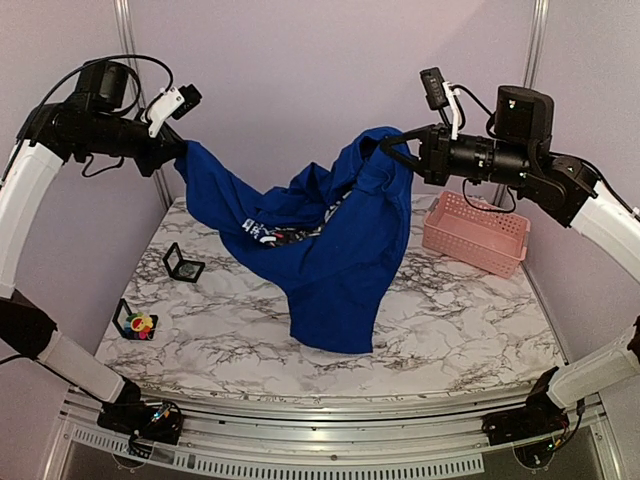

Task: Pin the brooch onto the clothing
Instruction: Place the crumpled clothing at the center of the board.

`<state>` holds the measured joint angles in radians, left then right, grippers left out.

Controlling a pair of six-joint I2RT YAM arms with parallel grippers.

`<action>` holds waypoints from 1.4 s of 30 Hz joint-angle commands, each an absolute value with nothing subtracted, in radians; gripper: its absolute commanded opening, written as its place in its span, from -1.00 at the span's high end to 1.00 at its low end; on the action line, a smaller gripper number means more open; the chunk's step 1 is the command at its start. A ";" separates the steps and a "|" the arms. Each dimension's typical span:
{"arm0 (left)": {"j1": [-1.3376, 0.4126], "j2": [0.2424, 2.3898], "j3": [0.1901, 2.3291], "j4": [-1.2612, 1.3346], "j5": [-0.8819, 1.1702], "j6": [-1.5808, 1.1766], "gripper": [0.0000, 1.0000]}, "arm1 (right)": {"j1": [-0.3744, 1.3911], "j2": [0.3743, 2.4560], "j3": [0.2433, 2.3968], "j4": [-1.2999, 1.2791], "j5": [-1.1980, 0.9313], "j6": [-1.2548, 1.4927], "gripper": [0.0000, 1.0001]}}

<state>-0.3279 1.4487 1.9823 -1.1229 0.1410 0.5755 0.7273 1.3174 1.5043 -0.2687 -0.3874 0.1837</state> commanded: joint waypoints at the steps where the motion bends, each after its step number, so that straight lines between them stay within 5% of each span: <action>1: -0.316 1.490 1.916 -1.195 0.185 0.564 1.00 | 0.721 1.314 1.429 -0.337 -0.343 0.287 1.00; 9: -0.331 1.564 1.688 -1.037 0.302 0.517 1.00 | 0.579 1.293 1.239 -0.359 -0.241 0.474 1.00; 17: -0.384 1.763 1.622 -0.762 0.305 0.443 1.00 | 0.383 1.660 1.364 -0.307 -0.301 0.418 0.92; 20: -0.385 1.882 1.698 -0.690 0.282 0.357 1.00 | 0.347 1.863 1.545 -0.398 -0.238 0.400 0.22; 22: -0.385 1.959 1.756 -0.647 0.245 0.296 0.58 | 0.345 1.969 1.683 -0.508 -0.163 0.376 -0.31; 24: -0.384 2.024 1.829 -0.632 0.186 0.253 -0.15 | 0.346 2.043 1.786 -0.595 -0.086 0.355 -0.76; 26: -0.378 2.067 1.889 -0.631 0.120 0.232 -0.48 | 0.351 2.051 1.786 -0.640 0.010 0.350 -0.97; 32: -0.341 2.012 1.899 -0.623 0.114 0.236 -0.71 | 0.446 1.869 1.580 -0.747 0.224 0.366 -0.98; 42: -0.343 1.730 1.634 -0.702 0.156 0.435 -0.77 | 0.775 1.649 1.169 -0.768 -0.055 0.412 -0.97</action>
<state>-0.3458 1.8275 1.7195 -0.6544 0.1261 0.3435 0.6613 1.7054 1.2728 -0.7559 0.0868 0.4194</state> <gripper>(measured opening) 0.879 0.985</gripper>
